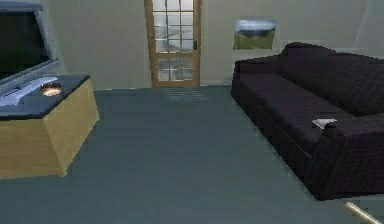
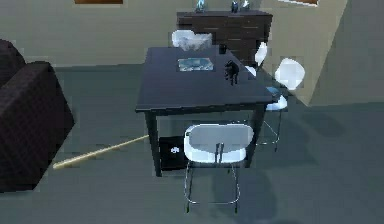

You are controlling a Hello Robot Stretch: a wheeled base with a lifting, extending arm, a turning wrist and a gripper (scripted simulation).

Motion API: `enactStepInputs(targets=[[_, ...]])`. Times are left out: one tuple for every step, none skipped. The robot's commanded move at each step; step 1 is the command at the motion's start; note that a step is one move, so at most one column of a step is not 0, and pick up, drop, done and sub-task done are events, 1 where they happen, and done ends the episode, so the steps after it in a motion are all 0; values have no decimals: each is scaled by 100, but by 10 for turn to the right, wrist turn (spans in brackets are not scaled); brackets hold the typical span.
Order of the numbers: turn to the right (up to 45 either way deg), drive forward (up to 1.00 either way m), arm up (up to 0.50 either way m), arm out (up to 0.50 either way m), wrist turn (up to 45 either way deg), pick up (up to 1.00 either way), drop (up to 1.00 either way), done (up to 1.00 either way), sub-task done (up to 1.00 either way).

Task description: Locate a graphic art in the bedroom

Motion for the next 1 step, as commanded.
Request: enactStepInputs(targets=[[0,100,0,0,0,0,0,0,0]])
